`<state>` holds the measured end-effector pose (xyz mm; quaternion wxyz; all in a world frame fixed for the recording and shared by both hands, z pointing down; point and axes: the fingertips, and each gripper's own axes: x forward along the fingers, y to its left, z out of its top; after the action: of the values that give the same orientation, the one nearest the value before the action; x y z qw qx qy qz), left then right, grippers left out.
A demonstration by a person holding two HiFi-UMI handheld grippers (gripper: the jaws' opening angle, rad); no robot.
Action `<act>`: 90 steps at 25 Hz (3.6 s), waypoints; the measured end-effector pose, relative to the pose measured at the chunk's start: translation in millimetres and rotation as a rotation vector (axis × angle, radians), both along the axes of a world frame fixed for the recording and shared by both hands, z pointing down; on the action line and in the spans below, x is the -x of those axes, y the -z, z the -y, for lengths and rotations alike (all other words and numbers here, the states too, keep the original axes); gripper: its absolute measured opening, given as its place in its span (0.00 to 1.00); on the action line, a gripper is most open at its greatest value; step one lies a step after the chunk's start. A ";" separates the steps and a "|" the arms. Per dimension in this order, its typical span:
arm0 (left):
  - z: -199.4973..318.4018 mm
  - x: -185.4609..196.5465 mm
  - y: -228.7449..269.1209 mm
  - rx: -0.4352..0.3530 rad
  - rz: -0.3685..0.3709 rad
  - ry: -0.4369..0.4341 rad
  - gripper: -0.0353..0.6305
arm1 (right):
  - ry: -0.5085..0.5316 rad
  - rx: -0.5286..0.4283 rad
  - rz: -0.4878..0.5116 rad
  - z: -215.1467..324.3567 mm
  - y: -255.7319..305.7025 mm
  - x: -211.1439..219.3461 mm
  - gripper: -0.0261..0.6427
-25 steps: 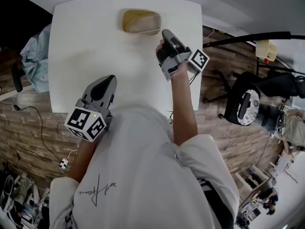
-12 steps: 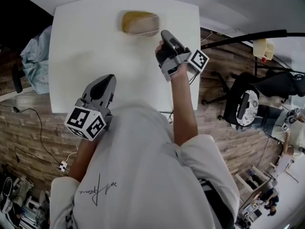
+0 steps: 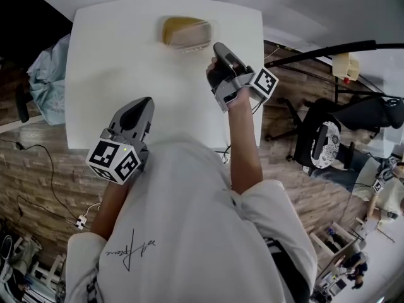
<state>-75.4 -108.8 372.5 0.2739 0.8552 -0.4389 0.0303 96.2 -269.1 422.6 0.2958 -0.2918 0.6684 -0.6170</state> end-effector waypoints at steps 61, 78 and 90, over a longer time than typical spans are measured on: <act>-5.0 -4.4 3.1 -0.019 -0.002 0.000 0.06 | 0.169 -0.081 -0.147 -97.2 24.3 33.8 0.06; -0.9 3.7 2.1 -0.022 0.002 0.043 0.06 | 0.190 -0.163 -0.324 -120.3 39.6 51.6 0.06; -1.8 3.5 -0.9 -0.006 0.001 0.040 0.06 | 0.220 -0.248 -0.536 -133.8 40.3 59.7 0.06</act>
<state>-78.9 -107.0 373.4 0.2716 0.8470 -0.4563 0.0239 36.5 -135.3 382.3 0.0738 -0.3319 0.8202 -0.4601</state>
